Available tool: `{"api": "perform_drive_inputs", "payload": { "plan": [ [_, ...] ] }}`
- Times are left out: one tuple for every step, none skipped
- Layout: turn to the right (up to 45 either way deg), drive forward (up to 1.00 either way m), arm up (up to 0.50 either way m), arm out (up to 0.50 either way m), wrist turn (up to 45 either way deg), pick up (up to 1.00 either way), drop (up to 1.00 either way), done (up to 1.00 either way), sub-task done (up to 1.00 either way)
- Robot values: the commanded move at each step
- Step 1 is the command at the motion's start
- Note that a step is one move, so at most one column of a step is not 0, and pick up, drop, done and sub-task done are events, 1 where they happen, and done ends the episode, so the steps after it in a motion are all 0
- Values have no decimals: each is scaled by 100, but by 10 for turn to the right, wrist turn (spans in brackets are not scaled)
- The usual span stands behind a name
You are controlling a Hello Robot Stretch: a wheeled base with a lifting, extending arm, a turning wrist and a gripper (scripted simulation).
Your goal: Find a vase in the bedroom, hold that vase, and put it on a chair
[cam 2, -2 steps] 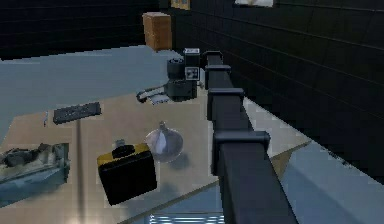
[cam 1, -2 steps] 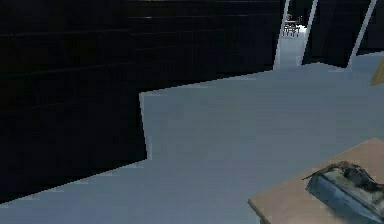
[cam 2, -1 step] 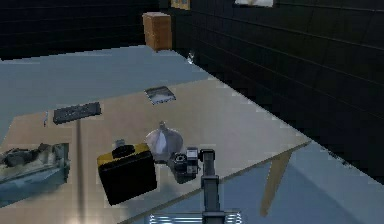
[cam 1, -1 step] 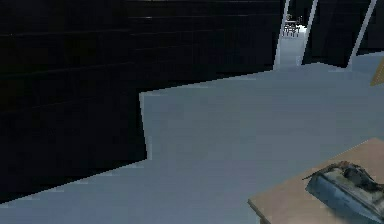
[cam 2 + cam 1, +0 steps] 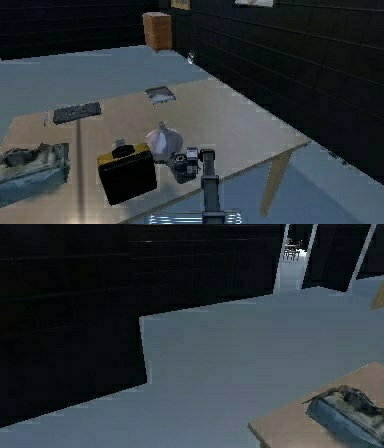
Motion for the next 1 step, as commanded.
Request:
{"api": "perform_drive_inputs", "payload": {
  "plan": [
    [0, 0, 10, 0, 0, 0, 0, 0, 0]
  ]
}}
